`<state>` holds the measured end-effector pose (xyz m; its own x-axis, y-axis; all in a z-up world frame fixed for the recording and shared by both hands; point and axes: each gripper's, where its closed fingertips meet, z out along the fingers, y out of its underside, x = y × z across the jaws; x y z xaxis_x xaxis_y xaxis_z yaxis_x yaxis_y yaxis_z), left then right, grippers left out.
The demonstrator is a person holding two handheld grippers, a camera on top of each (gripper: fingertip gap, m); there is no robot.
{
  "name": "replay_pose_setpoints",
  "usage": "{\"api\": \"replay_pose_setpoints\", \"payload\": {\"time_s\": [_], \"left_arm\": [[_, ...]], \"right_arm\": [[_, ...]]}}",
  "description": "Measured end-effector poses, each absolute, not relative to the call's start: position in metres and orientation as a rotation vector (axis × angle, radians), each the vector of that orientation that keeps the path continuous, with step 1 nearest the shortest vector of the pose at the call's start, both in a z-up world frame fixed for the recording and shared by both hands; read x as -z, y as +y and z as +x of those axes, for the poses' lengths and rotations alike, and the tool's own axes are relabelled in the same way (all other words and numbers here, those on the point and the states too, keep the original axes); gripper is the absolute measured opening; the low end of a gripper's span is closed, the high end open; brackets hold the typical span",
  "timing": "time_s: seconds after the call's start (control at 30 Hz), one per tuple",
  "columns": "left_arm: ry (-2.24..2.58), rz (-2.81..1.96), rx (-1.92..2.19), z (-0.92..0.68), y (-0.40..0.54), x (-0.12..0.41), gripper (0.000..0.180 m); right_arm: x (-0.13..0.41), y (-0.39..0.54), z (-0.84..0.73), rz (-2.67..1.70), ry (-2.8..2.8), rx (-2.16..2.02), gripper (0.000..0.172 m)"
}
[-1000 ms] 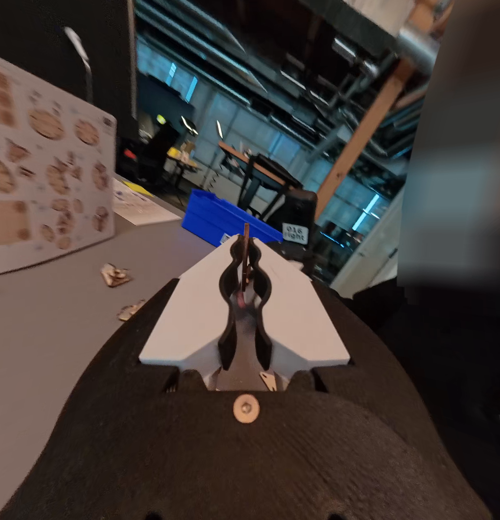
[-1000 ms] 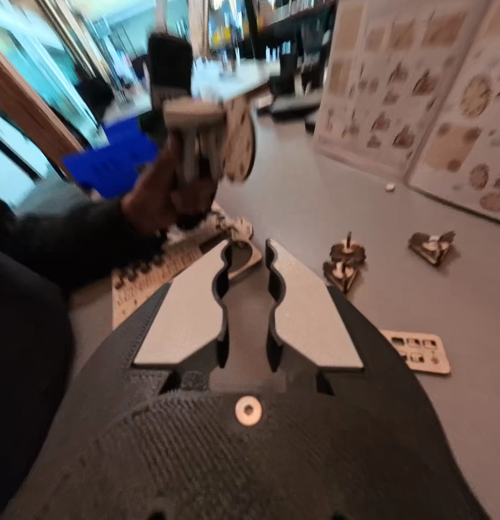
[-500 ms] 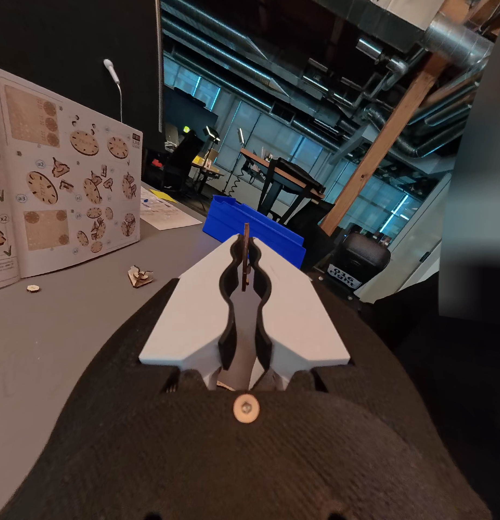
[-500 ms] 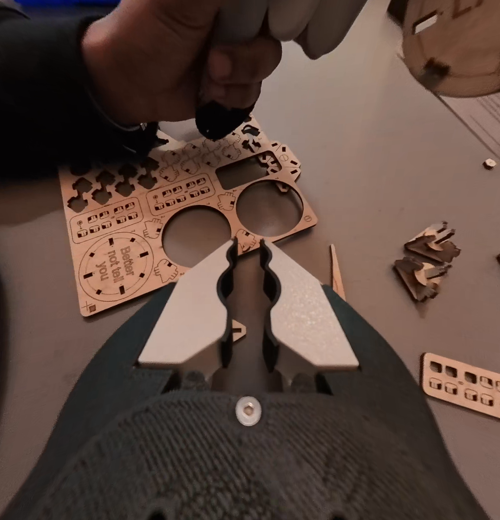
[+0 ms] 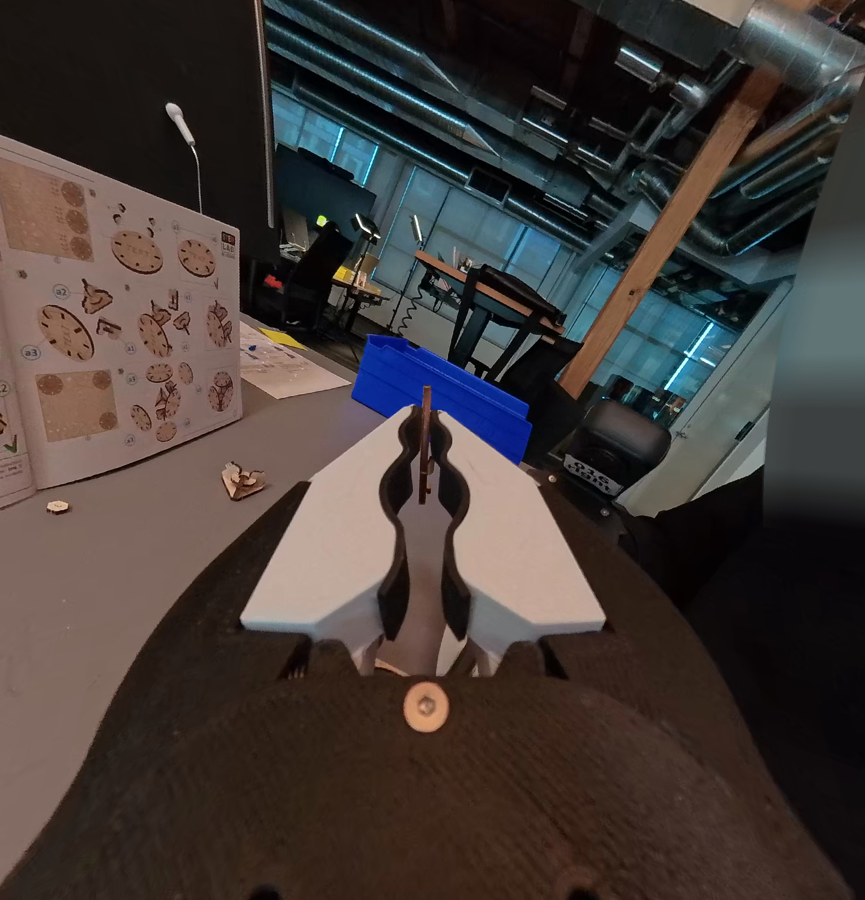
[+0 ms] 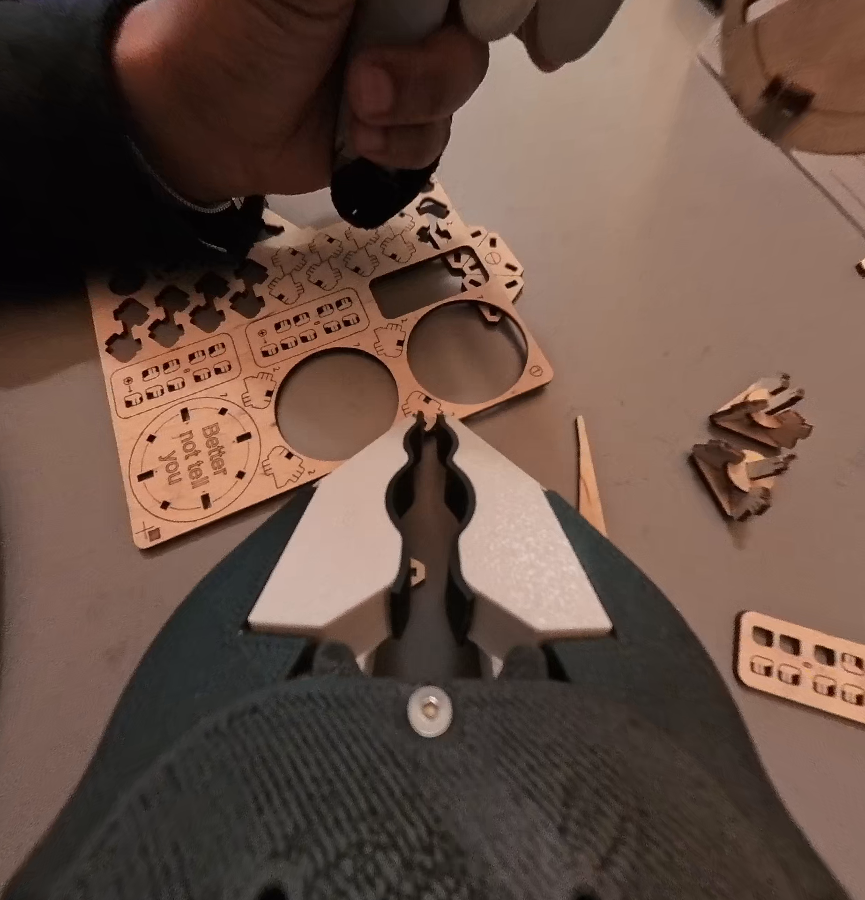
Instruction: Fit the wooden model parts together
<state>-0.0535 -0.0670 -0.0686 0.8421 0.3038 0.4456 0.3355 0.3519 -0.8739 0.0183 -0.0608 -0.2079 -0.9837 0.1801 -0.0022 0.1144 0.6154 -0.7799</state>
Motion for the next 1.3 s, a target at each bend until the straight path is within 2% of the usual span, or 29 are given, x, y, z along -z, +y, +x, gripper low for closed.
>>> {"api": "replay_pose_setpoints", "payload": {"time_s": [0.33, 0.6, 0.83, 1.0, 1.3], "left_arm": [[-0.695, -1.268, 0.091, -0.060, -0.065, 0.082, 0.001], [-0.801, -1.446, 0.348, -0.051, -0.038, 0.124, 0.002], [-0.771, -1.499, 0.522, -0.034, -0.019, 0.134, 0.002], [-0.795, -1.675, 0.569, -0.021, -0.008, 0.163, 0.002], [-0.792, -1.802, 0.674, -0.003, 0.002, 0.183, 0.002]], "right_arm": [[0.155, -0.040, -0.025, -0.273, -2.374, -1.572, 0.003], [0.106, -0.020, -0.037, -0.175, -2.068, -1.648, 0.002], [0.112, -0.021, -0.038, -0.083, -2.035, -1.524, 0.003], [0.104, -0.014, -0.044, -0.138, -2.008, -1.565, 0.003], [0.103, -0.008, -0.049, -0.175, -2.010, -1.575, 0.003]]}}
